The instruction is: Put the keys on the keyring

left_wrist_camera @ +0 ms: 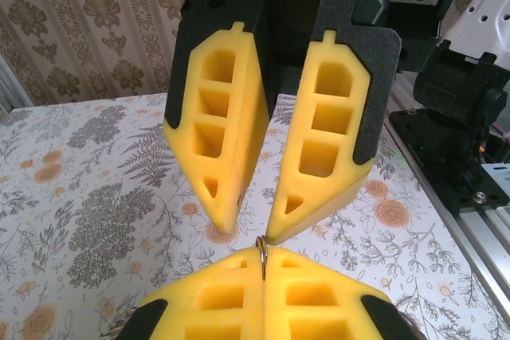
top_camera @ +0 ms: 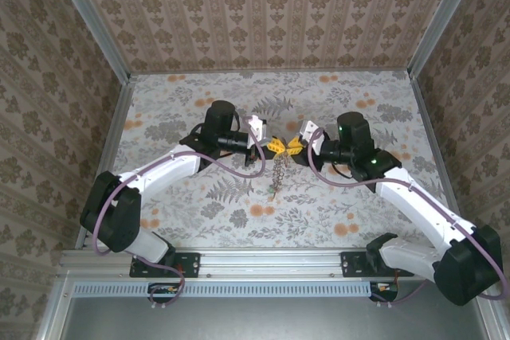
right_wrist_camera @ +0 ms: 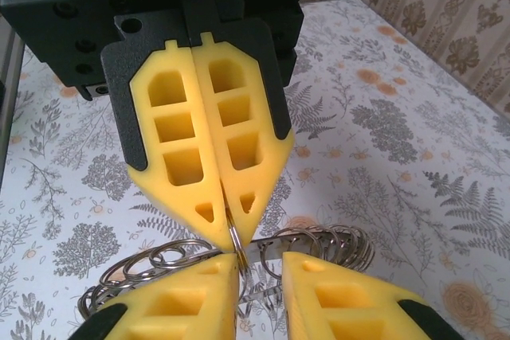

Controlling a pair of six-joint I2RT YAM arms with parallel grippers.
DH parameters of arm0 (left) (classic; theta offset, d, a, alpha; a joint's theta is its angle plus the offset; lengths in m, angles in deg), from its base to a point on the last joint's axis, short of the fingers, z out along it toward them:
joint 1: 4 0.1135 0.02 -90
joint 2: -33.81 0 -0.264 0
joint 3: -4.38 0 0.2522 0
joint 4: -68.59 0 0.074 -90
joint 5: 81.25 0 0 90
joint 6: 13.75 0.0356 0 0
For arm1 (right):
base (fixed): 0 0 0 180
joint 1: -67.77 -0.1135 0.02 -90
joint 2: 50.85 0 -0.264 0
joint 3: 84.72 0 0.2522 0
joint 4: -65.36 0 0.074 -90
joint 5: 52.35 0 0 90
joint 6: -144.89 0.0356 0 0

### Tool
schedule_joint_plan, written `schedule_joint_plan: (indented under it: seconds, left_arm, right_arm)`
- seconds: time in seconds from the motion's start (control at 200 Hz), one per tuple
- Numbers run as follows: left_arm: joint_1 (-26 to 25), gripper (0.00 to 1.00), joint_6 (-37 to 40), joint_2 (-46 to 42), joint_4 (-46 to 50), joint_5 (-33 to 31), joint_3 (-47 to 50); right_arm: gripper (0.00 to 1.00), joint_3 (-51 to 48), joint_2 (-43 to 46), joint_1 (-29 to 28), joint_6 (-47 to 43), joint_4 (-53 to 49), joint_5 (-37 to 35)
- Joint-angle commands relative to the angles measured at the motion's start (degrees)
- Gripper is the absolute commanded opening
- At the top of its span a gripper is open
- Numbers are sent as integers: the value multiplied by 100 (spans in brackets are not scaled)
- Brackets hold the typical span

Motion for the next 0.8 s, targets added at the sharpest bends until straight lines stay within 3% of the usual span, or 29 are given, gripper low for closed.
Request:
schedule_joint_plan:
  seconds: [0.0,0.36,0.6,0.715,0.795]
  left_arm:
    - [-30,0,108,-235,-114,157,-113]
    - [-41,0,85,-287,-153,195,-97]
    - [-48,0,132,-306,-59,236,-96]
    - [-48,0,394,-346,369,96,-160]
    - [-48,11,783,-356,1037,-158,-322]
  right_arm:
    - [22,173,-110,-11,-67,-11,175]
    - [17,163,-300,-10,-168,-3,152]
    - [0,233,-356,-19,-119,62,284]
    - [0,308,-268,-50,-179,-108,136]
    - [0,402,-194,-95,-316,-381,-106]
